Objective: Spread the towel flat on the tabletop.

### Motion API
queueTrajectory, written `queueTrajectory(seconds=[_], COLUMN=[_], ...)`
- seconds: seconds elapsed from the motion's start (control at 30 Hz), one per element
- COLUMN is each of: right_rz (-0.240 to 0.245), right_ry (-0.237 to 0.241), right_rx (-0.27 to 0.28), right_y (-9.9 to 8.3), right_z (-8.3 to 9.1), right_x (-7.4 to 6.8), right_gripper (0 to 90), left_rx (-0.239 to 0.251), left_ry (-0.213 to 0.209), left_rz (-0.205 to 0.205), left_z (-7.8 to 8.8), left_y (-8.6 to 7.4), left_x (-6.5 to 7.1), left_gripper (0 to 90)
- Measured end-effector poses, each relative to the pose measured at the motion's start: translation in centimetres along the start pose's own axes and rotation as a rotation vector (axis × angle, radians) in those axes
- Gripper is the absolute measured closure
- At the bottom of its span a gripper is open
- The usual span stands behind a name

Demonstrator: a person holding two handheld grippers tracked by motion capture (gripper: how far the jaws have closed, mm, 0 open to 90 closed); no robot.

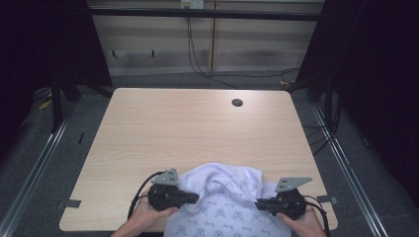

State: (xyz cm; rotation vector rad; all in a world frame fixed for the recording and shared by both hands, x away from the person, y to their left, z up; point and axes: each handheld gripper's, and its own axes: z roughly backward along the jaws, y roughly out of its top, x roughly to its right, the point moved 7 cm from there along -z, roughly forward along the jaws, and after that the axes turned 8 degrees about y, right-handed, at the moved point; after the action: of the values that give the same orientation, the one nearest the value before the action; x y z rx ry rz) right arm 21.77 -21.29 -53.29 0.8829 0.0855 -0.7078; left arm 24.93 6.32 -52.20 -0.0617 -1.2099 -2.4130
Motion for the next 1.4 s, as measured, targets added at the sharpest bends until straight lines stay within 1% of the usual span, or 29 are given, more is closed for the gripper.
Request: queueTrajectory(seconds=[0.03, 0.13, 0.2, 0.27, 0.3, 0.33, 0.37, 0.43, 0.53, 0.57, 0.63, 0.67, 0.7, 0.73, 0.77, 0.83, 0.87, 0.9, 0.97, 1.0, 1.03, 1.07, 1.1, 1.13, 1.17, 1.2, 1.23, 1.33, 1.4], right_rz=[-0.005, -0.002, -0.002, -0.016, -0.042, -0.042, -0.077, -0.09, -0.118, -0.148, -0.154, -0.158, -0.162, -0.162, -0.151, -0.107, -0.064, 0.002, 0.025, 0.095, 0.095, 0.126, 0.136, 0.136, 0.13, 0.13, 0.112, 0.098, 0.089], right_ry=[-0.007, -0.004, -0.031, -0.057, -0.093, -0.093, -0.103, -0.106, -0.128, -0.121, -0.111, -0.116, -0.112, -0.112, -0.104, -0.128, -0.134, -0.11, -0.094, -0.039, -0.039, -0.005, 0.01, 0.01, 0.036, 0.036, 0.042, 0.048, 0.038], right_rx=[0.059, 0.114, 0.149, 0.187, 0.205, 0.205, 0.208, 0.203, 0.151, 0.122, 0.108, 0.057, 0.05, 0.05, 0.055, 0.101, 0.143, 0.196, 0.211, 0.217, 0.217, 0.18, 0.142, 0.142, 0.055, 0.055, -0.01, -0.037, -0.008], right_y=[0.9, 1.9, 2.7, 3.5, 4.2, 4.2, 4.7, 4.8, 5.2, 5.3, 5.2, 4.8, 4.7, 4.7, 4.8, 5.5, 6.2, 7.4, 7.7, 7.9, 7.9, 7.2, 6.3, 6.3, 3.8, 3.8, 1.6, 0.6, 1.0], right_z=[0.9, 1.7, 2.5, 3.1, 3.3, 3.3, 3.0, 2.7, 1.1, 0.0, -0.4, -1.4, -1.6, -1.6, -1.6, -0.9, -0.1, 1.1, 1.5, 2.0, 2.0, 1.6, 1.2, 1.2, -0.4, -0.4, -1.6, -1.9, -0.8], right_x=[0.2, 0.4, 0.9, 1.9, 3.4, 3.4, 5.2, 5.7, 7.9, 8.7, 8.8, 9.0, 8.9, 8.9, 8.7, 8.0, 7.2, 5.3, 4.4, 1.5, 1.5, -0.2, -1.0, -1.0, -2.0, -2.0, -2.2, -2.3, -2.2], right_gripper=[74.8, 73.4, 70.5, 64.9, 58.7, 58.7, 53.7, 52.3, 48.4, 47.6, 47.9, 63.9, 72.7, 72.7, 80.9, 85.3, 85.6, 85.8, 85.9, 85.9, 85.9, 85.9, 85.7, 85.7, 85.2, 85.2, 83.2, 78.6, 71.5], left_rx=[0.022, 0.063, 0.104, 0.134, 0.164, 0.164, 0.171, 0.162, 0.117, 0.081, 0.077, 0.092, 0.083, 0.083, 0.076, 0.086, 0.092, 0.112, 0.121, 0.13, 0.136, 0.148, 0.158, 0.158, 0.172, 0.172, 0.183, 0.176, 0.149], left_ry=[-0.013, -0.025, -0.022, -0.001, 0.011, 0.011, 0.048, 0.067, 0.119, 0.16, 0.167, 0.14, 0.127, 0.127, 0.127, 0.119, 0.12, 0.13, 0.132, 0.132, 0.129, 0.134, 0.13, 0.13, 0.131, 0.131, 0.109, 0.075, 0.008], left_rz=[0.01, 0.034, 0.064, 0.086, 0.121, 0.121, 0.14, 0.153, 0.212, 0.213, 0.215, 0.235, 0.237, 0.237, 0.228, 0.185, 0.173, 0.151, 0.145, 0.147, 0.146, 0.13, 0.123, 0.123, 0.093, 0.093, 0.069, 0.045, 0.024], left_z=[0.3, 1.2, 2.3, 3.4, 4.4, 4.4, 5.1, 5.2, 4.5, 3.9, 3.7, 3.3, 3.1, 3.1, 2.7, 2.6, 2.6, 2.9, 3.0, 3.1, 3.2, 3.4, 3.5, 3.5, 3.5, 3.5, 3.3, 2.6, 0.9], left_y=[0.4, 0.9, 1.2, 1.2, 1.1, 1.1, 0.8, 0.6, -0.5, -1.0, -1.0, -0.8, -0.7, -0.7, -0.7, -0.4, -0.2, 0.3, 0.5, 0.7, 0.8, 1.2, 1.5, 1.5, 2.3, 2.3, 3.0, 3.6, 4.1], left_x=[0.0, -0.4, -1.0, -2.0, -2.9, -2.9, -4.0, -4.6, -6.4, -7.0, -7.2, -7.3, -7.2, -7.2, -7.1, -6.6, -6.5, -6.1, -5.9, -5.7, -5.6, -5.1, -4.8, -4.8, -4.0, -4.0, -3.0, -2.1, -0.4], left_gripper=[80.8, 78.0, 74.8, 73.9, 72.6, 72.5, 71.8, 67.8, 63.0, 57.7, 54.2, 51.5, 51.2, 53.8, 53.8, 71.1, 79.2, 84.5, 84.9, 85.1, 85.1, 85.2, 85.1, 85.1, 85.0, 84.8, 84.7, 84.0, 83.2])
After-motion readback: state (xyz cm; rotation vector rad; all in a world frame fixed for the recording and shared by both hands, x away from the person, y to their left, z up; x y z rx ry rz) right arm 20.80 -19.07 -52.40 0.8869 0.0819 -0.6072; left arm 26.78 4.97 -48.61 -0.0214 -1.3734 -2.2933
